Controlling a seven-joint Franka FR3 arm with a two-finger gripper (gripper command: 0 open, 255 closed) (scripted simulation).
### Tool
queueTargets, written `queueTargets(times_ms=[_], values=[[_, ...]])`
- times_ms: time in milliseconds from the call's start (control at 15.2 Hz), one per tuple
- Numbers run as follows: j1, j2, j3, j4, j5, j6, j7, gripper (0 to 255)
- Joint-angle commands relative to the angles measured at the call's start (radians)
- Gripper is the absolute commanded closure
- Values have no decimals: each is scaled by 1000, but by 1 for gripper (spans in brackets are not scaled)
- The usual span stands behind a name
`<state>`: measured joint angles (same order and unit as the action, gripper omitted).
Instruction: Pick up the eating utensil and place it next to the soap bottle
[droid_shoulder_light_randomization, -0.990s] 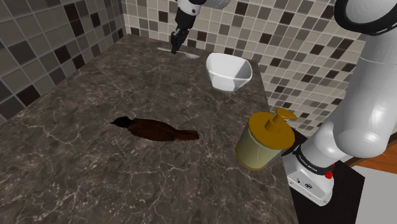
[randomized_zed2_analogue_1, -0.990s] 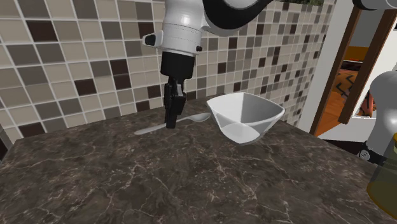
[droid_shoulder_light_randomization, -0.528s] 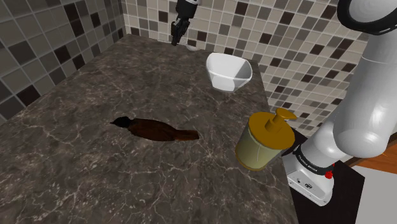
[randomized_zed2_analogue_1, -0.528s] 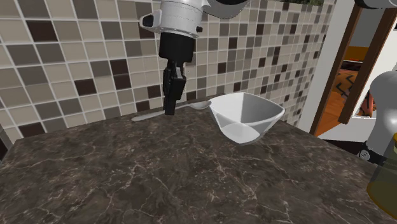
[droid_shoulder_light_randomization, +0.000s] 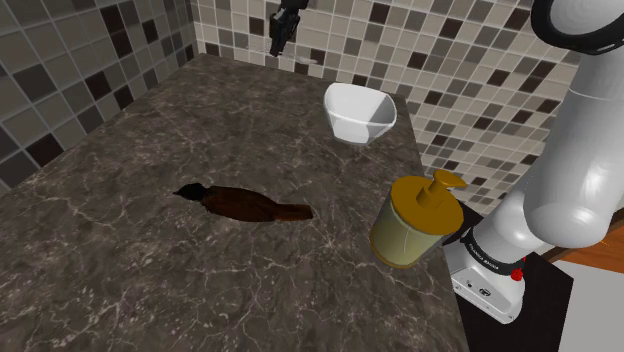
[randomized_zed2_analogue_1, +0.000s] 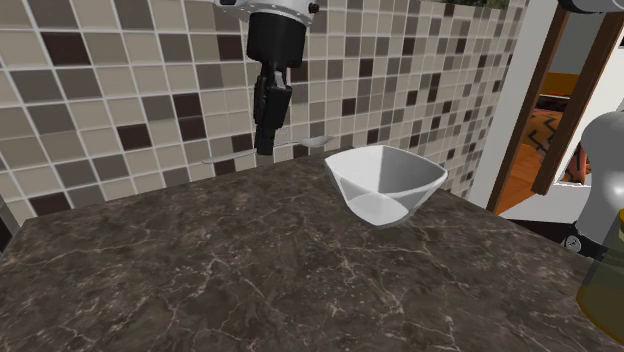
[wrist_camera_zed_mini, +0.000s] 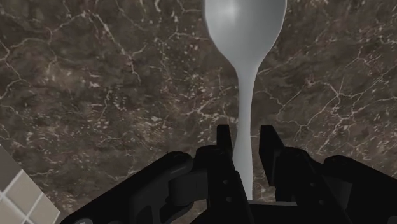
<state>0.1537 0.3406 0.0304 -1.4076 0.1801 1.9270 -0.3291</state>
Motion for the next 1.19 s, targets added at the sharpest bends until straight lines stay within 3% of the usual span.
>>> queueTargets(times_ms=[0,990,1122], values=[[0,4,0,32,-2,-29,6,255],[-2,63,0,320,-12,-254,43,255],[18,-29,6,181,-15,-203,62,255]])
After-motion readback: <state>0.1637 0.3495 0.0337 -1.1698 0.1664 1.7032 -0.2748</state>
